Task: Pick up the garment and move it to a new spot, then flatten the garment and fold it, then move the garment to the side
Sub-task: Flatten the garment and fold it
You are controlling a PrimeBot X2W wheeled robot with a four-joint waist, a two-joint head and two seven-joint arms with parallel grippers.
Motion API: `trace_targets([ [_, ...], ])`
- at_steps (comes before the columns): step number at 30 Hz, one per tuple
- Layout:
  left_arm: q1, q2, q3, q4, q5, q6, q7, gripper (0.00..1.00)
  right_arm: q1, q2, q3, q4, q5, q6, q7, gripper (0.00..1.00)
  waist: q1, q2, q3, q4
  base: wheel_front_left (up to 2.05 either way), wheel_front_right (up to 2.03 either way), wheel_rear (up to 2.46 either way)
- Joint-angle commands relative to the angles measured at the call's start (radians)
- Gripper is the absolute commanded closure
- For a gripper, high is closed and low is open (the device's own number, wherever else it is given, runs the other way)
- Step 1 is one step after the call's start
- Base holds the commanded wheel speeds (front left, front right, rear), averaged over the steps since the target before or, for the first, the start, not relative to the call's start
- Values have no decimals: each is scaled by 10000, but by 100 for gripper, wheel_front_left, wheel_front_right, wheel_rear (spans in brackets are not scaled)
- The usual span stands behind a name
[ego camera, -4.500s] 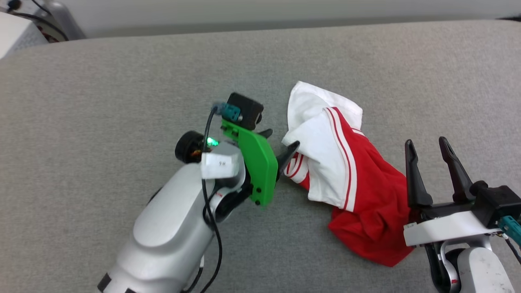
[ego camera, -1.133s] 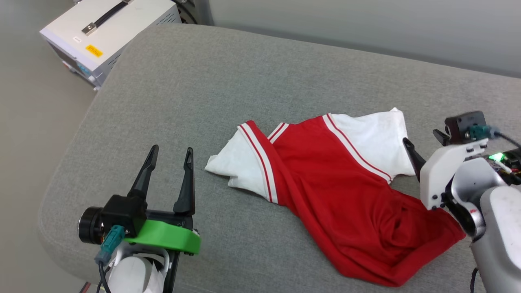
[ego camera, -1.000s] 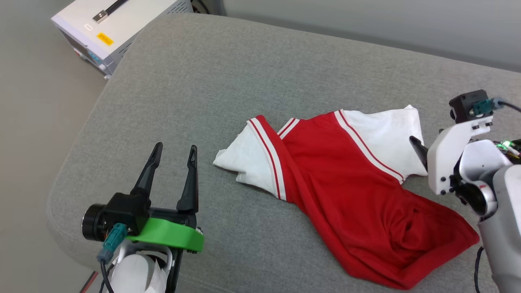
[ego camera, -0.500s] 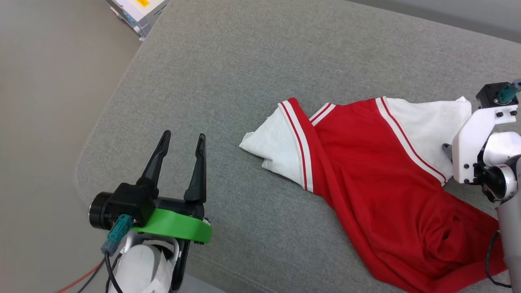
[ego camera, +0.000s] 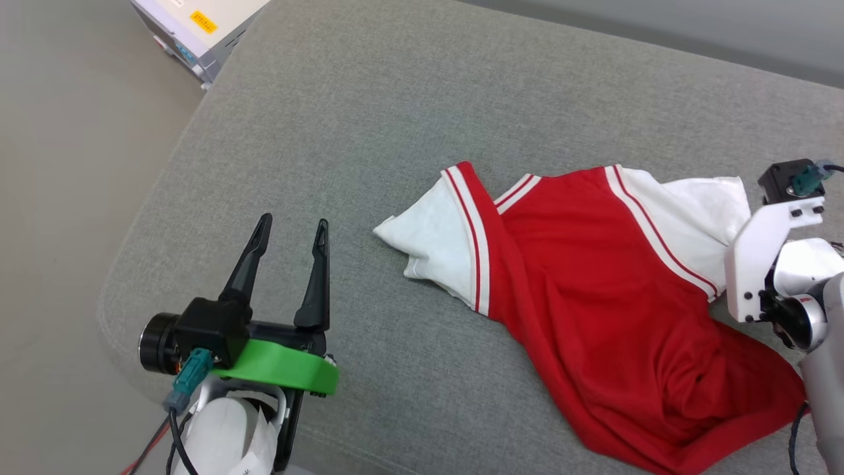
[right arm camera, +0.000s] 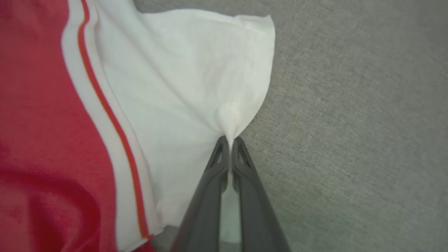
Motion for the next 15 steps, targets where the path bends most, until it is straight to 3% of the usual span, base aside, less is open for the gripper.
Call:
trace_targets([
  [1, 48, -53, 54, 25, 103, -20, -57, 0, 378, -246, -110, 146, 20, -11, -91, 100, 0, 107, -385, -402, 0, 0, 0],
  [7, 204, 76, 98, 40, 214, -25, -57, 0, 709, -764, -443, 3, 54, -11, -393, 100, 0, 107, -698, -1108, 0, 0, 0],
  [15, 104, 171, 9, 59, 165, -27, -57, 0, 1188, -1115, -1639, 205, -163, -11, -1100, 100, 0, 107, -764, -1775, 0, 0, 0],
])
